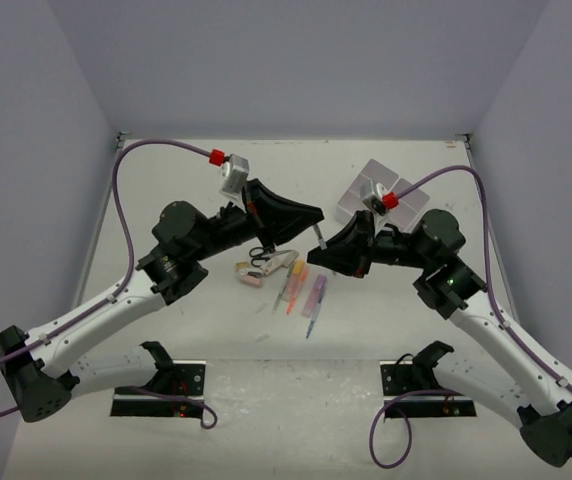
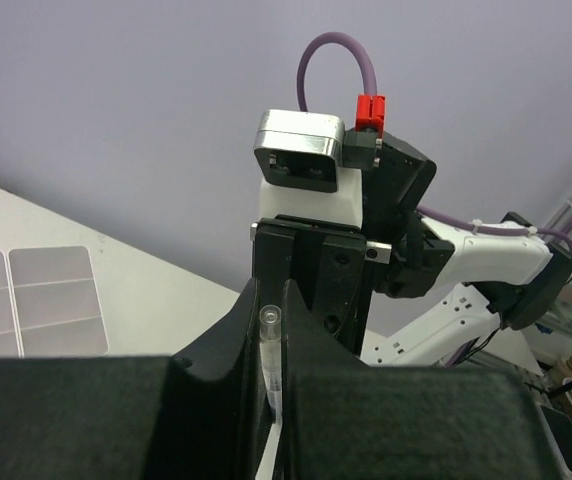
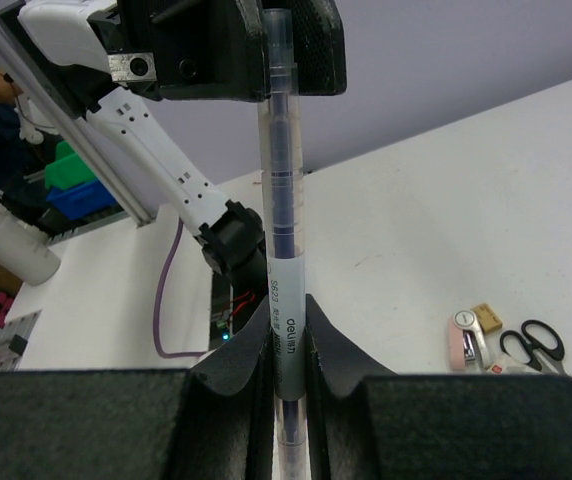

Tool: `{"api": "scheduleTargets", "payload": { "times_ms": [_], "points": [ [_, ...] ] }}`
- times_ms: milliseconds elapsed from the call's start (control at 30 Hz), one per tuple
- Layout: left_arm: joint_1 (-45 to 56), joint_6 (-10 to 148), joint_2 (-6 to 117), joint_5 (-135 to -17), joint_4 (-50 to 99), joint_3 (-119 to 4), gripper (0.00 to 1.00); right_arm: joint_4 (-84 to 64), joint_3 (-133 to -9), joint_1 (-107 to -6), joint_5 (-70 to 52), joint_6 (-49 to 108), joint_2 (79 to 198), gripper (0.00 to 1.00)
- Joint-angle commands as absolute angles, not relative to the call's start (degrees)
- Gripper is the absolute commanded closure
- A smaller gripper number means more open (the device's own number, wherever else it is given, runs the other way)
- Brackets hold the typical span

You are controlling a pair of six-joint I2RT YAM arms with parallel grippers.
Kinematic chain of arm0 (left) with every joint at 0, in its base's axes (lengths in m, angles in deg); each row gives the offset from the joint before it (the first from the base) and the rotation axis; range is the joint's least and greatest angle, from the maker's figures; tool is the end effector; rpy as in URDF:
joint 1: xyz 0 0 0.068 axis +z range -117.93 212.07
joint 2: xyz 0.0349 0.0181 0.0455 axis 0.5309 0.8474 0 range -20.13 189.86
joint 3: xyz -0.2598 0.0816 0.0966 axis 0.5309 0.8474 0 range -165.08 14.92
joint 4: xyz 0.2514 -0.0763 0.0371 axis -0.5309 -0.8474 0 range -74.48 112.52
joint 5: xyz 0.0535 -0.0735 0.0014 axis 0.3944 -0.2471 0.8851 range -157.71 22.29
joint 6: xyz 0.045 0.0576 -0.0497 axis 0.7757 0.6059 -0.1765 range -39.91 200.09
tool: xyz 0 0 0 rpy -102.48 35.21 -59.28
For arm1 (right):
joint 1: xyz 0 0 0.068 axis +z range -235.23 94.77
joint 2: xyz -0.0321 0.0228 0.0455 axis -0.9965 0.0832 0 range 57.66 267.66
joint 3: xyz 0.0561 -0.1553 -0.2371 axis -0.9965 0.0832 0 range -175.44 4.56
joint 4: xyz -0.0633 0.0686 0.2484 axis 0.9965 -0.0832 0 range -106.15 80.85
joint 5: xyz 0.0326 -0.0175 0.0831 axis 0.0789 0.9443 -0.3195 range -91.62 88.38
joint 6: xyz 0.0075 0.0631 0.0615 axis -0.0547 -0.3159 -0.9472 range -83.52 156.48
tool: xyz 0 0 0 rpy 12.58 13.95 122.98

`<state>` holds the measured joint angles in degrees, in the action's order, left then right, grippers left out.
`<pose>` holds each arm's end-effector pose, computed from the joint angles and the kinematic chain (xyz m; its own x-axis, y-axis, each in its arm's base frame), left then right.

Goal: Sort the stationery into containers
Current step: Close the pen cap on the pen.

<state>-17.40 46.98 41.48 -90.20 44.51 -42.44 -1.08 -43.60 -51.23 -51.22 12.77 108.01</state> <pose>0.1585 -0.2316 0.4464 -0.3471 -0.3706 -0.8615 0.8947 0.1446 -0.4227 0.1461 0.1706 0.3927 -0.3204 0.0980 -0.9422 -0.9410 0.0811 0.3285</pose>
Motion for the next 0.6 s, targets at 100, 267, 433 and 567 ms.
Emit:
{"api": "scheduleTargets", "payload": {
  "times_ms": [100,267,433,567],
  "points": [
    [-18.18,47.20,45.51,-99.33,39.07,-41.82,1.00,10.06,-51.50,-51.40,-45.25,11.08,112.16,1.00],
    [-19.41,47.43,44.96,-100.26,39.56,-37.99,1.00,11.12,-54.98,-51.51,-44.30,11.20,114.29,1.00],
    [-20.05,47.17,43.15,-98.74,40.24,-32.96,1.00,10.66,-57.96,-51.70,-42.75,11.29,114.99,1.00],
    [-20.14,46.86,42.81,-98.98,40.51,-31.12,1.00,10.45,-59.77,-52.10,-43.37,10.34,116.75,1.00]
  ]
}}
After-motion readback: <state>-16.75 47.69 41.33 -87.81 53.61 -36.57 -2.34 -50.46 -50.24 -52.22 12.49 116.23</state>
